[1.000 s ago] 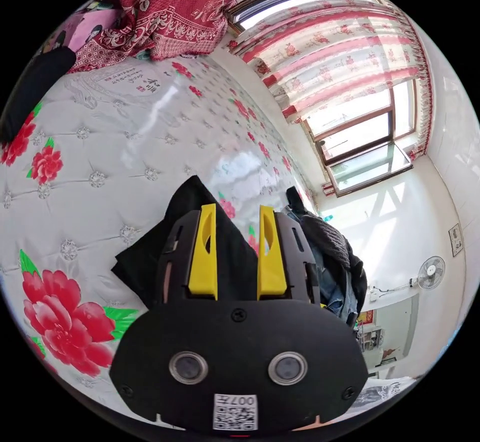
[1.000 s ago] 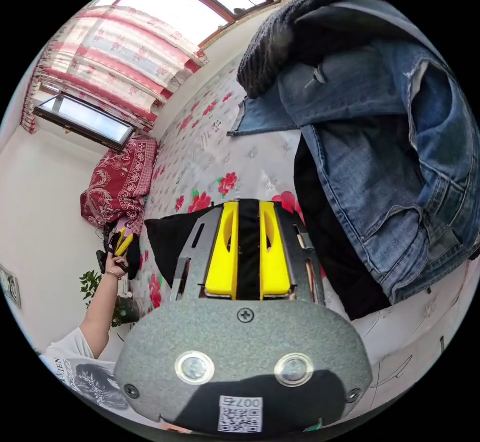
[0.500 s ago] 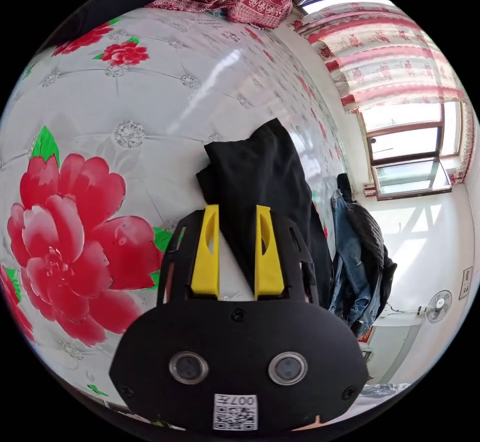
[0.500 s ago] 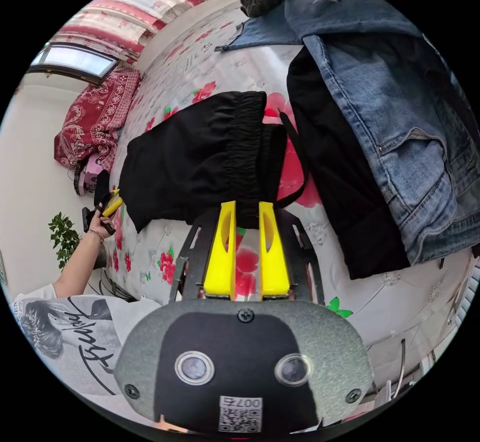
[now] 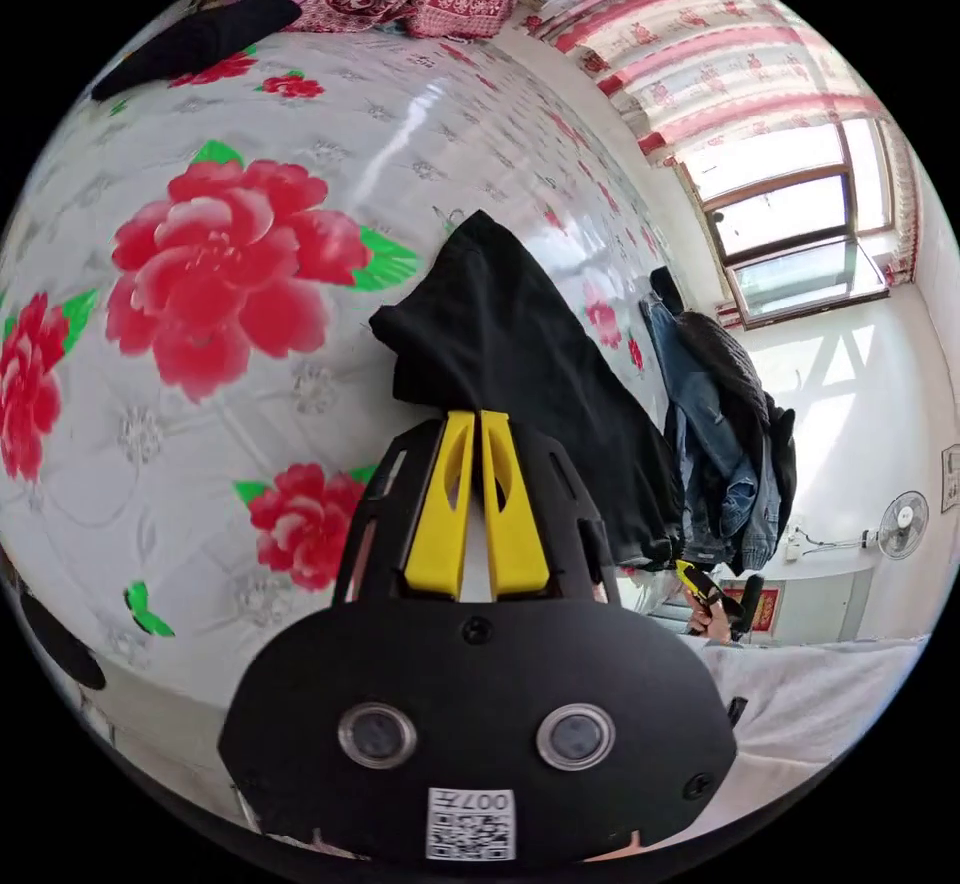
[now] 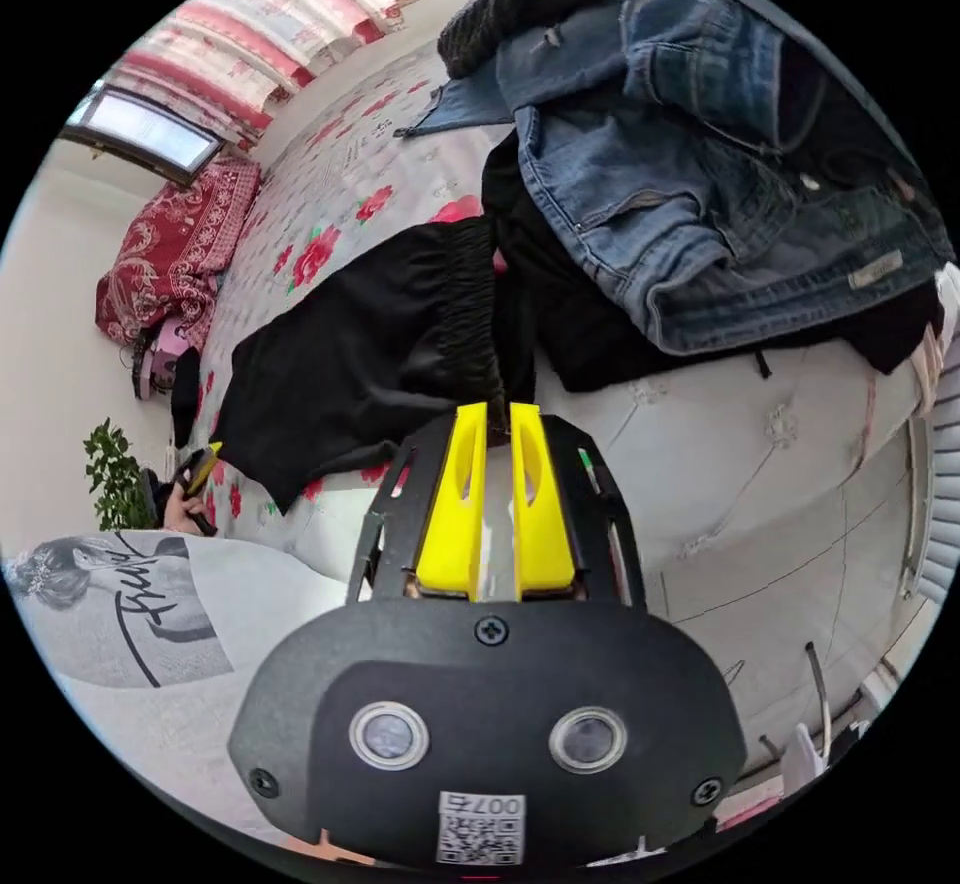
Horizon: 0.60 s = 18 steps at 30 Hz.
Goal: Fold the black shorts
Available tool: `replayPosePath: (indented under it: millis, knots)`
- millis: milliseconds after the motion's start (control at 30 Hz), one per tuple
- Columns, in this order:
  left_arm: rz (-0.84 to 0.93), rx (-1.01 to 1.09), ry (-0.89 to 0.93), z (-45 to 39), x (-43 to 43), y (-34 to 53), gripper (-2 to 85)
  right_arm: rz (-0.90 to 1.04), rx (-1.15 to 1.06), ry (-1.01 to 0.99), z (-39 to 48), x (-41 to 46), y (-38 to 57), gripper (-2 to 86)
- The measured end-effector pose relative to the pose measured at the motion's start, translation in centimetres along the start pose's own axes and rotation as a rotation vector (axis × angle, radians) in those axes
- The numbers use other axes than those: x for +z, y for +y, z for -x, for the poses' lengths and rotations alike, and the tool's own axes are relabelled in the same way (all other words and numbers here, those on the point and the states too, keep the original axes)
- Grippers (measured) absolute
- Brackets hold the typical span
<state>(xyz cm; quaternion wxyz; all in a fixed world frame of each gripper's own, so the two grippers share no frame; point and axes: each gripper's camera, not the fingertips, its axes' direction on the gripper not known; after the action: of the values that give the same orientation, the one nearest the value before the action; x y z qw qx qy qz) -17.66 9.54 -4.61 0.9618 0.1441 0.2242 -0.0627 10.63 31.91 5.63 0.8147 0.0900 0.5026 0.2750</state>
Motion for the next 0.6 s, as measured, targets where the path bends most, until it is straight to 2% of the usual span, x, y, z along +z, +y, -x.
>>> replayPosePath:
  millis: [67,200,300,467,567,600]
  knots:
    - [-0.017,-0.049,0.032,1.7,-1.3,2.6,2.6,-0.05,0.121,-0.054,-2.0,-0.7,1.6,5.7]
    - [-0.005,-0.07,-0.007,4.8,-2.6,4.3,6.8,-0.163,0.422,-0.362,-7.0,0.7,5.4,8.9]
    - [-0.012,-0.102,0.048,6.6,-2.7,3.9,8.2,-0.209,0.518,-0.48,-8.3,3.2,6.3,9.2]
    - [-0.031,-0.16,0.086,8.7,-2.3,3.9,8.5,-0.197,0.537,-0.467,-8.0,5.3,3.7,7.0]
    - [-0.041,-0.191,0.13,10.2,-2.4,4.2,8.5,-0.23,0.356,-0.435,-3.9,3.3,0.3,5.8]
    - [-0.052,-0.19,0.135,10.7,-2.6,4.4,8.5,-0.241,0.233,-0.431,-0.9,2.1,-1.3,5.5]
